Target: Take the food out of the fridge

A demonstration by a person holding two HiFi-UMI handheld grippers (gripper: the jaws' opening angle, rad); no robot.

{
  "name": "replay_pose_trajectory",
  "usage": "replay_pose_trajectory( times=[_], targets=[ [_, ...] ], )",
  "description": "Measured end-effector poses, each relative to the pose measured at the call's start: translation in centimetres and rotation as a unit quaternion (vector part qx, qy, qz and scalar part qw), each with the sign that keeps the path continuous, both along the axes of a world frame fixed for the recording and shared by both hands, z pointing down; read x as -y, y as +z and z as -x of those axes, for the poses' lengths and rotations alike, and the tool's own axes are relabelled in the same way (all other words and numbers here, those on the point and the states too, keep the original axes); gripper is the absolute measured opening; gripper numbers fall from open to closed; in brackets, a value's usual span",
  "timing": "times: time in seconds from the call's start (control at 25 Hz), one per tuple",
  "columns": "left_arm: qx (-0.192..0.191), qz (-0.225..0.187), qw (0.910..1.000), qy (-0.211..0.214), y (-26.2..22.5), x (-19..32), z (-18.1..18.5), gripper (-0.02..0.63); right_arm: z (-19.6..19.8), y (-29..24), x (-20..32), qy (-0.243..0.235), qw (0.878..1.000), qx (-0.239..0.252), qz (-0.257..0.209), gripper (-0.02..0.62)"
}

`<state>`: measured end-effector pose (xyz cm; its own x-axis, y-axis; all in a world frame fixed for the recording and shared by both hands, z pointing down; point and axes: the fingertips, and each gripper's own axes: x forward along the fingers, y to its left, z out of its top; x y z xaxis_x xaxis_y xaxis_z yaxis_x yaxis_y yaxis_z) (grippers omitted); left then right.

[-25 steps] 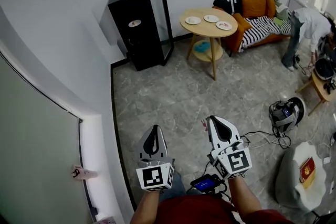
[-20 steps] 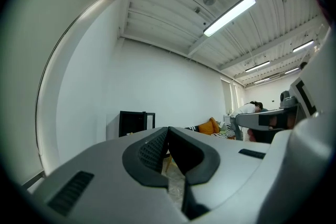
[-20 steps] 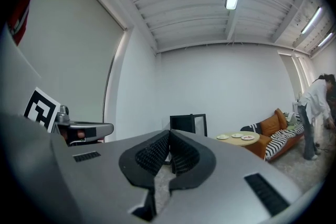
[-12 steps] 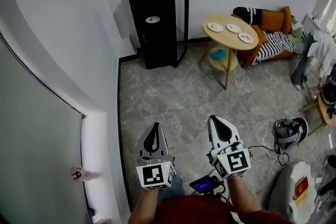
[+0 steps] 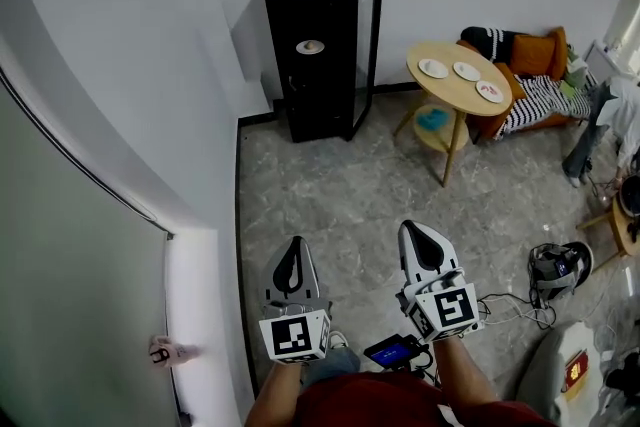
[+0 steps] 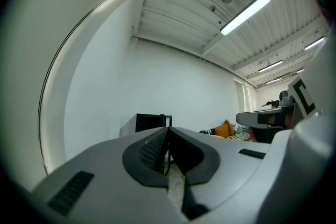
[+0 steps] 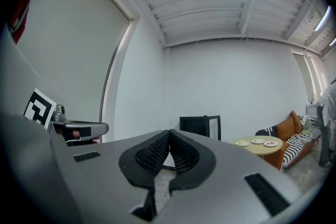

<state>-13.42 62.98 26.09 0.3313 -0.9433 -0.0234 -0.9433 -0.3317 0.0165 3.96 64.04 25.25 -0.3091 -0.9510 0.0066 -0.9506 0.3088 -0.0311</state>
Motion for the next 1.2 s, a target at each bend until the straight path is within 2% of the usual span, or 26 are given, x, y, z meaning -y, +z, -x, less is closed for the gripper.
replay_pose_trajectory(
  times=[0.2, 0.36, 0.52, 0.68, 1.0, 1.2],
  targets=[
    [0.0, -0.002, 1.0, 0.002, -0.2, 2.4, 2.0, 0.013, 1.5, -0.3, 2.6, 0.003, 1.0, 0.001, -0.013, 0.021],
    [0.0, 0.001, 1.0, -0.004, 0.2, 3.8, 3.3, 0.013, 2.8, -0.4, 3.8, 0.004, 1.0, 0.004, -0.006, 0.021],
    [0.001, 0.003, 0.9999, -0.01, 0.3, 4.8, 3.8, 0.012, 3.0, -0.8, 5.1, 0.001, 1.0, 0.018, -0.022, 0.021],
    [0.007, 0.002, 0.9999, -0.014, 0.1, 5.5, 3.9, 0.014, 3.1, -0.4, 6.2, -0.003, 1.0, 0.018, -0.015, 0.021],
    [0.01, -0.002, 0.9994, -0.032, 0.5, 9.7, 2.3, 0.013, 0.6, 0.4, 11.0, -0.015, 0.999, 0.025, -0.023, 0.021],
    [0.007, 0.002, 0.9991, -0.042, 0.8, 13.7, 0.0, 0.013, -1.7, 0.8, 15.0, -0.023, 0.999, 0.028, -0.02, 0.021]
  ],
)
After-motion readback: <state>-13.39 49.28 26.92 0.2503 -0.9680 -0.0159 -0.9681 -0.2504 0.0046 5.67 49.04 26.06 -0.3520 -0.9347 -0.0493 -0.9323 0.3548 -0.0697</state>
